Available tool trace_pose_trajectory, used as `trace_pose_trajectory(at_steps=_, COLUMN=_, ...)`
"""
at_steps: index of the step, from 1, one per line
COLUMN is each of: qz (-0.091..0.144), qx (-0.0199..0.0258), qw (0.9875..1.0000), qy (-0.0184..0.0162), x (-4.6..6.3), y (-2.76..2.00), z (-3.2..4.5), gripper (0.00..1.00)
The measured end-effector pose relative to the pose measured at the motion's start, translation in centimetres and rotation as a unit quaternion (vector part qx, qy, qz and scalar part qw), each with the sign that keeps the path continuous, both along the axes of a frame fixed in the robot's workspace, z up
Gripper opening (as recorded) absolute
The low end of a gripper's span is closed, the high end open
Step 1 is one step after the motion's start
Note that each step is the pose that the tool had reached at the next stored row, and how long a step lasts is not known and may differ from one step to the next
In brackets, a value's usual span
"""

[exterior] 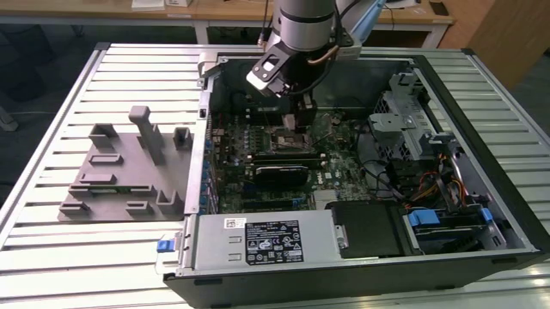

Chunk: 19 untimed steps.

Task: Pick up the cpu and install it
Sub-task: 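Place the cpu into insertion slot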

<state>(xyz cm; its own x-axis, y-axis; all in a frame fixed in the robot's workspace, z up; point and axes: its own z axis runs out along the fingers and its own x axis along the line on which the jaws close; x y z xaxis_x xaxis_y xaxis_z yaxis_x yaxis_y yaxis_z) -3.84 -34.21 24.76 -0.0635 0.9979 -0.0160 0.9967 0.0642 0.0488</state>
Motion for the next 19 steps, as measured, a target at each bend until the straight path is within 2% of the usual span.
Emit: trace_pose_trajectory(at_steps=19, qz=-0.003, qx=0.0000, qw=1.0000, qy=0.0002, x=-0.3, y=0.01, z=-1.97, gripper=0.54)
